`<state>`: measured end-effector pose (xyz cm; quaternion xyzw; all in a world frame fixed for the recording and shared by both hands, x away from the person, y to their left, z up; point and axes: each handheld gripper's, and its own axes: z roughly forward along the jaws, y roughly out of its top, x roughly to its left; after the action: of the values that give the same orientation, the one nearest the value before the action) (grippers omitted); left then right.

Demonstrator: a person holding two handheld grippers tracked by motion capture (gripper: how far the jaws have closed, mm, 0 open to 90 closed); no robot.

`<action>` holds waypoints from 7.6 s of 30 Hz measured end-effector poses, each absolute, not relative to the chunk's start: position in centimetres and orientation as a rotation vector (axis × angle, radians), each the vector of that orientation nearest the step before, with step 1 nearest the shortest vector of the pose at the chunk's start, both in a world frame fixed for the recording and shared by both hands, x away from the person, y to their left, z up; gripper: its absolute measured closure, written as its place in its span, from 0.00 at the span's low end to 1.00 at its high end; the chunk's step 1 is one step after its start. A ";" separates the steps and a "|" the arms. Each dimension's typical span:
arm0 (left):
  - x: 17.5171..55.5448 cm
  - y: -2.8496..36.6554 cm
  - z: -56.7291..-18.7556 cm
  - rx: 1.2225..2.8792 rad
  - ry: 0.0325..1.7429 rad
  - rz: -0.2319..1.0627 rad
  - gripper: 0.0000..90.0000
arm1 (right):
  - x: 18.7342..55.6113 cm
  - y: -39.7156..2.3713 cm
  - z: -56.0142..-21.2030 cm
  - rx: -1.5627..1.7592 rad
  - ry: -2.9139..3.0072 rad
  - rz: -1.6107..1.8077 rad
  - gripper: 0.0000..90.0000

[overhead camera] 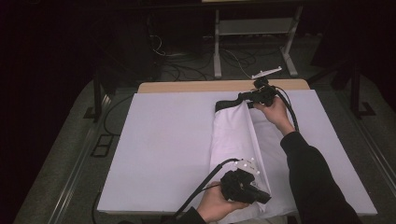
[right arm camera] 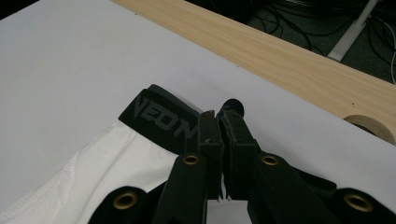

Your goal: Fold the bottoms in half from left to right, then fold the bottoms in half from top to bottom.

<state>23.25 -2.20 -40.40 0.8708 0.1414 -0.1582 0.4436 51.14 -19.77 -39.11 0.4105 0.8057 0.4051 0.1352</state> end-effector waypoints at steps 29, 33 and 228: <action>24.8 -8.5 -42.8 2.159 0.408 -0.453 0.97 | 52.4 -23.5 -41.6 1.228 2.353 1.142 0.95; 24.8 -9.3 -43.1 2.150 0.429 -0.457 0.97 | 52.7 -24.1 -42.2 1.235 2.360 1.129 0.95; 48.6 6.6 -39.1 2.051 0.887 0.045 0.00 | 46.9 -31.1 -40.3 1.379 2.335 1.277 0.00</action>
<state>48.58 6.56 -39.10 0.8250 0.3569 0.0181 0.4377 46.95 -31.06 -40.27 0.4590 0.7770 0.4248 0.0718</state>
